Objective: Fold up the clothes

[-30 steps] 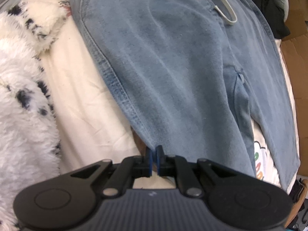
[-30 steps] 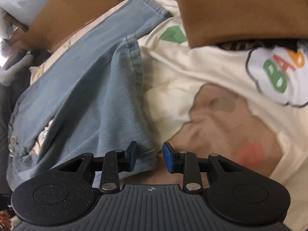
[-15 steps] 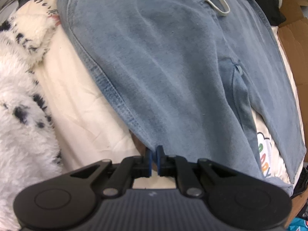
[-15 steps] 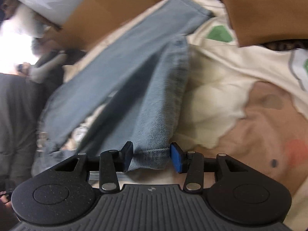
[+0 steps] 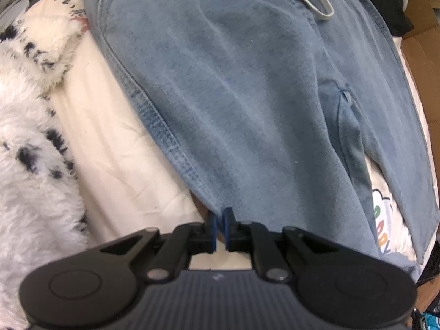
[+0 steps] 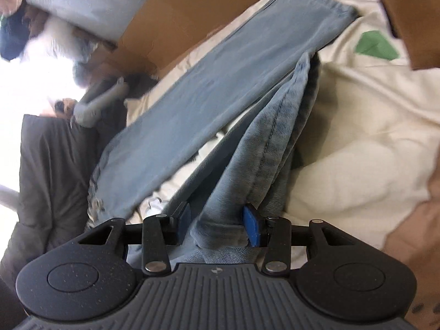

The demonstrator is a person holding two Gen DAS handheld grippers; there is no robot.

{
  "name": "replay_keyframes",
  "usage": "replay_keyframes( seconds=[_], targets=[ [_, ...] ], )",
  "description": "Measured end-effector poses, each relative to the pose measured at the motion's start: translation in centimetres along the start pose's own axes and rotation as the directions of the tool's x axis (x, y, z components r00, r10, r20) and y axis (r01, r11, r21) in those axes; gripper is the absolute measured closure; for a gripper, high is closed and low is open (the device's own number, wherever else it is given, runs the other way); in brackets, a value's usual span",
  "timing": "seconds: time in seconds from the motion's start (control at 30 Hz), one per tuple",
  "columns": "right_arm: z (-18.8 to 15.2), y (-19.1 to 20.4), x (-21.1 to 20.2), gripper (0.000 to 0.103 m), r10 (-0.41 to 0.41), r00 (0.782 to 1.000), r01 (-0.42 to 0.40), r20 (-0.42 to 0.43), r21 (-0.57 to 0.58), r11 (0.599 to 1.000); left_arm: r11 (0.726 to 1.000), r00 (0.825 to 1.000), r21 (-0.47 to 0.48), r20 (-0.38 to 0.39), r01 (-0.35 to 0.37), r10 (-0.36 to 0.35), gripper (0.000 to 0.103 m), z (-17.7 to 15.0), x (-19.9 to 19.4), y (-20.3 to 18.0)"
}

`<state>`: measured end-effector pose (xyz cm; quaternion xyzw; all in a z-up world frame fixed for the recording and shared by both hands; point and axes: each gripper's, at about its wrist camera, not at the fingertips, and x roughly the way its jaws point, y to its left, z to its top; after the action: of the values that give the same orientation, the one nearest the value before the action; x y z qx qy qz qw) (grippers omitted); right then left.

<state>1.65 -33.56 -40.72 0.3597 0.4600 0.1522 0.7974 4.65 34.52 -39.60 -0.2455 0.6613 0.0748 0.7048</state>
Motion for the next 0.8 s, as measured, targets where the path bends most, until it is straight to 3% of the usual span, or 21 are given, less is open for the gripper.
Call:
replay_keyframes(
  seconds=[0.17, 0.27, 0.37, 0.57, 0.67, 0.8],
  targets=[
    [0.8, 2.5, 2.1, 0.058, 0.043, 0.998, -0.045, -0.037, -0.061, 0.997, 1.000, 1.000, 0.005, -0.005, 0.002, -0.002, 0.097, 0.0, 0.2, 0.5],
    [0.8, 3.1, 2.9, 0.058, -0.004, 0.998, 0.000, -0.062, -0.060, 0.998, 1.000, 1.000, 0.001, -0.004, 0.003, -0.003, 0.097, -0.1, 0.4, 0.8],
    [0.4, 2.4, 3.0, 0.058, -0.026, 0.996, 0.026, -0.079, -0.006, 1.000, 1.000, 1.000, 0.000, -0.004, 0.010, -0.010, 0.097, -0.2, 0.4, 1.3],
    [-0.3, 1.4, 3.1, 0.057, 0.020, 0.996, -0.010, -0.084, 0.117, 0.993, 1.000, 1.000, 0.001, -0.004, 0.026, -0.026, 0.097, -0.3, 0.5, 2.2],
    [-0.3, 1.0, 3.7, 0.047, 0.049, 0.996, -0.034, -0.070, 0.206, 0.978, 0.999, 0.999, -0.001, -0.004, 0.032, -0.032, 0.097, -0.5, 0.5, 2.6],
    [-0.5, 0.2, 4.8, 0.047, 0.060, 0.996, -0.038, -0.064, 0.293, 0.955, 0.999, 0.999, -0.006, -0.002, 0.038, -0.038, 0.097, -0.7, 0.5, 3.2]
  ],
)
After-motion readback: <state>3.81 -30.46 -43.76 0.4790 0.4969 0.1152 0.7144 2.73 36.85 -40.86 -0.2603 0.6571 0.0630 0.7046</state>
